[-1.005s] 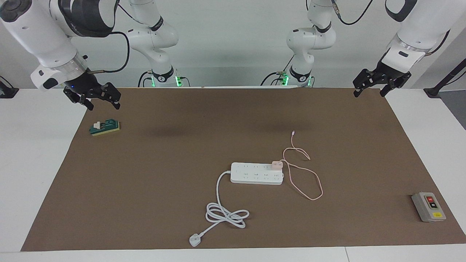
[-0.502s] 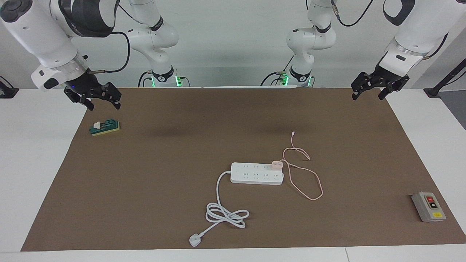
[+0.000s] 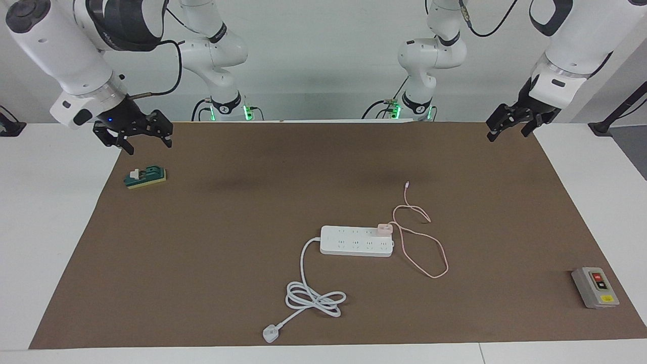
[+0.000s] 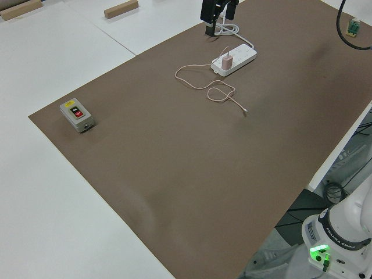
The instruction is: Unplug charger and place it aside
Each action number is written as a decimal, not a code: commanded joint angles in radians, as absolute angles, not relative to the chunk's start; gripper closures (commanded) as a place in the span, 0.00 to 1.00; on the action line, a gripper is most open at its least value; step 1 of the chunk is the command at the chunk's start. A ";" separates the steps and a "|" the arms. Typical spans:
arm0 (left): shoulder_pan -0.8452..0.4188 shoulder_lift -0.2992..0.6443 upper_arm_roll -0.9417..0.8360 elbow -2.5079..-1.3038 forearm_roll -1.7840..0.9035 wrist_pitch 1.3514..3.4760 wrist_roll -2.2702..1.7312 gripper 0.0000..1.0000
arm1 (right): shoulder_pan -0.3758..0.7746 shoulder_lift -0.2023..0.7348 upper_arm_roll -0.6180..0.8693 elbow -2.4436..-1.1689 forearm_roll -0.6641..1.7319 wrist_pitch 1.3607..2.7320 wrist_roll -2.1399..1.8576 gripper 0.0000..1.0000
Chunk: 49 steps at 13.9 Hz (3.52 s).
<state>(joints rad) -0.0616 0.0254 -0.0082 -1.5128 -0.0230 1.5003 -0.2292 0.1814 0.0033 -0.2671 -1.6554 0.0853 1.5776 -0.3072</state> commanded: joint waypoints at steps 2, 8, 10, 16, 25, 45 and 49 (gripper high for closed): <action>-0.107 0.063 0.002 -1.502 -0.018 1.519 -0.496 0.00 | 0.258 -0.028 -0.256 -1.690 0.110 1.592 -0.504 0.00; -0.167 0.147 0.002 -1.457 -0.018 1.562 -0.993 0.00 | 0.368 -0.029 -0.255 -1.753 0.266 1.727 -0.816 0.00; -0.178 0.166 -0.002 -1.448 -0.025 1.581 -1.133 0.00 | 0.370 -0.011 -0.256 -1.830 0.395 1.840 -1.004 0.00; -0.241 0.273 -0.002 -1.416 -0.034 1.696 -1.587 0.00 | 0.485 0.093 -0.253 -1.887 0.552 2.074 -1.354 0.00; -0.367 0.544 0.003 -1.335 -0.034 1.876 -1.907 0.00 | 0.541 0.366 -0.250 -1.792 0.871 2.210 -1.729 0.00; -0.442 0.649 -0.002 -1.328 -0.037 1.864 -1.890 0.22 | 0.443 0.683 -0.005 -1.519 0.848 2.347 -1.764 0.00; -0.445 0.647 -0.002 -1.348 -0.034 1.847 -1.884 0.30 | 0.385 0.727 0.060 -1.520 0.845 2.362 -1.779 0.00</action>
